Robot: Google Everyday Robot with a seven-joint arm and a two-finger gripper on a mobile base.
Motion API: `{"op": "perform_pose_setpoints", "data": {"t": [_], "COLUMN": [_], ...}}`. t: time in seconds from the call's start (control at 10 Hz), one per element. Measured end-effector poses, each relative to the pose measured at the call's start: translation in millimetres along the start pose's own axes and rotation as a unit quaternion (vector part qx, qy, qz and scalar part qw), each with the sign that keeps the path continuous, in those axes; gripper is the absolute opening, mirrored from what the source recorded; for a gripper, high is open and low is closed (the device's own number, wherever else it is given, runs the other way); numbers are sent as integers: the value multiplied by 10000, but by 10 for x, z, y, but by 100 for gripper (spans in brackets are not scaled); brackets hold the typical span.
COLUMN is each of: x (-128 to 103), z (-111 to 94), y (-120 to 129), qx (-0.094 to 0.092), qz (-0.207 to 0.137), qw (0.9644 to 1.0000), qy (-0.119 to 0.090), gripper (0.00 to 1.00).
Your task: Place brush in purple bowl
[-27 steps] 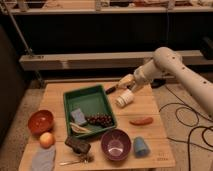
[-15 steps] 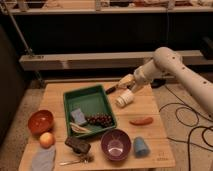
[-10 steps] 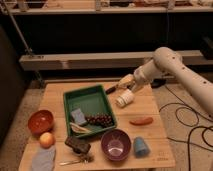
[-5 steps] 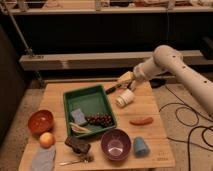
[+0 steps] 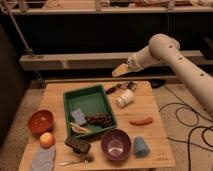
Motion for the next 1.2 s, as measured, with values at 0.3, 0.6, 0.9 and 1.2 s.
{"op": "perform_pose_setpoints", "data": {"t": [0.3, 0.6, 0.9, 1.2], "x": [15, -53, -376, -651], "z": [-20, 74, 376, 605], "y": [1, 150, 554, 871], "qx": [-27, -354, -783, -1225], "qz": [-90, -99, -258, -965], "qw": [10000, 9991, 9953, 9863], "qy": [18, -229, -508, -542], "gripper": [61, 61, 61, 61]}}
